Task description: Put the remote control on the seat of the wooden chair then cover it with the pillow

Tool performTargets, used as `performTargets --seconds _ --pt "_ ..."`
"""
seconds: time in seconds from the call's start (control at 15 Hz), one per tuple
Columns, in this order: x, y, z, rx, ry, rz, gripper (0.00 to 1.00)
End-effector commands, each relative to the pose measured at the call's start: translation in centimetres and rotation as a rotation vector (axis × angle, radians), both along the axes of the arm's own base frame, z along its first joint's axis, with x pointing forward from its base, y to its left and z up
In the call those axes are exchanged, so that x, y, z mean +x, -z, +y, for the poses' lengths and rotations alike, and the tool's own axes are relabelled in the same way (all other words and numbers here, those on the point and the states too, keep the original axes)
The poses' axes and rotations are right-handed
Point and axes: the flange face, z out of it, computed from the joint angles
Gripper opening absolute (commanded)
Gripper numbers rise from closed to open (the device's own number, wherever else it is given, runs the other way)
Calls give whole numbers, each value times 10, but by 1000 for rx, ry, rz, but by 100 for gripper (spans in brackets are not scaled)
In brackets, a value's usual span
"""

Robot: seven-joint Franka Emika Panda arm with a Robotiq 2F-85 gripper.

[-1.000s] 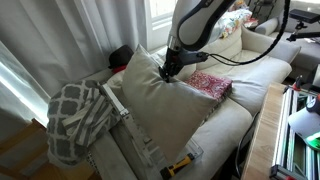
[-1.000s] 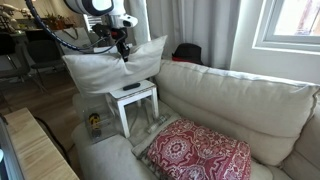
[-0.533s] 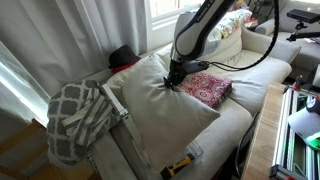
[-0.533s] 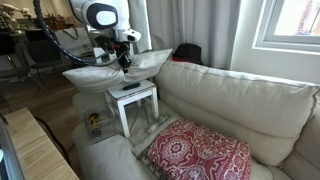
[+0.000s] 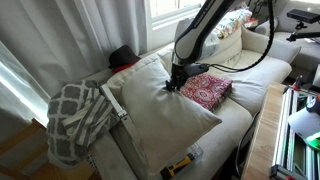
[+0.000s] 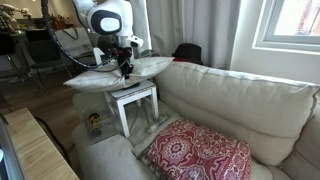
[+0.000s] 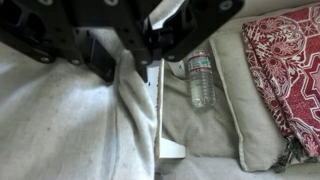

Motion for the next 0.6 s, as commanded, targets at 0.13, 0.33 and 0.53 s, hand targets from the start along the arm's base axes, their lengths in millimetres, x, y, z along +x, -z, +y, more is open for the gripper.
performTargets --seconds 0.13,0.33,0.53 --pt "-3 -17 3 -44 -49 26 78" --pt "-11 -37 -3 -96 -99 28 99" --pt "-18 -67 -1 -96 -137 2 100"
